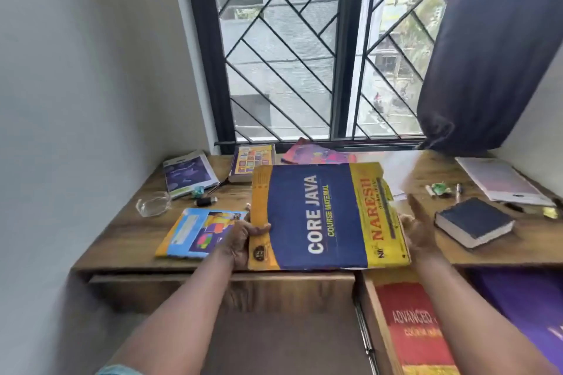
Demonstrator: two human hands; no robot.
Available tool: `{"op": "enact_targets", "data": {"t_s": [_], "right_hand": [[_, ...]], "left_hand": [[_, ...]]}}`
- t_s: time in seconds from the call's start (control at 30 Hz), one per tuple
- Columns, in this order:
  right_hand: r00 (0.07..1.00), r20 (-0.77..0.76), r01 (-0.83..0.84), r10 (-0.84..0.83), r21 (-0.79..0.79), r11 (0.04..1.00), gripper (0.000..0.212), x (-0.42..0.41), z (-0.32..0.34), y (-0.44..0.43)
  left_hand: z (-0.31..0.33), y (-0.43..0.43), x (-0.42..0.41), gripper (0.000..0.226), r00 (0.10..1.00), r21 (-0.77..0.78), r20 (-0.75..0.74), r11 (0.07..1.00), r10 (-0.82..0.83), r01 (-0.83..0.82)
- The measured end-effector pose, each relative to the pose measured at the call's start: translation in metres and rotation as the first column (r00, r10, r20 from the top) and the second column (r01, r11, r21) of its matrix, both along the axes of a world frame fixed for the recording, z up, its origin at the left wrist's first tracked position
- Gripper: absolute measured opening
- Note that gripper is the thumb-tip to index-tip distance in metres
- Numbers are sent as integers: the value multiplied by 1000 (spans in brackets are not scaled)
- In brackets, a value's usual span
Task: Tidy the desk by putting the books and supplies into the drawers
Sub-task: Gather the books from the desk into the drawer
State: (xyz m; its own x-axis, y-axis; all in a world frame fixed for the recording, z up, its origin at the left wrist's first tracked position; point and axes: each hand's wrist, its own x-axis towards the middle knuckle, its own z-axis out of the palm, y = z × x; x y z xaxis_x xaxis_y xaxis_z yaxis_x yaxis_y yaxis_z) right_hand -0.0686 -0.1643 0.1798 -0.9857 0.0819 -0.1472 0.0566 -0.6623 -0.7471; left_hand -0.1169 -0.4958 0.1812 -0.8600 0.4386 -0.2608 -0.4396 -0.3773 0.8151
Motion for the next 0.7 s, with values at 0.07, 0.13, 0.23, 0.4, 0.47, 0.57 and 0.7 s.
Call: {"op": "enact_targets", "data": {"t_s": [0.07,0.13,0.23,0.4,0.47,0.57,0.7], "right_hand": [[997,-14,-73,74,59,996,28,21,14,-9],[989,84,-134,122,161,978,28,40,18,-16],[950,224,-274,218,259,926,32,74,6,-14],[920,345,-326,185,412,851,41,135,-8,18],[928,349,-287,130,448,847,59,158,-12,40],[932,351,-253,86,465,848,99,191,-18,78],[917,399,-164,-26,435,885,82,237,-39,131]], "left_hand": [[0,-12,32,44,999,-25,38,999,-34,34],[-5,-22,60,46,997,-113,62,992,-53,60],[-15,-27,97,52,993,-237,106,968,-59,83],[-5,9,139,16,996,-429,64,899,-66,87],[3,36,149,19,995,-561,-23,825,-98,68],[10,82,158,17,977,-694,-77,715,-197,89],[-5,155,164,41,940,-883,-42,453,-338,124]]}}
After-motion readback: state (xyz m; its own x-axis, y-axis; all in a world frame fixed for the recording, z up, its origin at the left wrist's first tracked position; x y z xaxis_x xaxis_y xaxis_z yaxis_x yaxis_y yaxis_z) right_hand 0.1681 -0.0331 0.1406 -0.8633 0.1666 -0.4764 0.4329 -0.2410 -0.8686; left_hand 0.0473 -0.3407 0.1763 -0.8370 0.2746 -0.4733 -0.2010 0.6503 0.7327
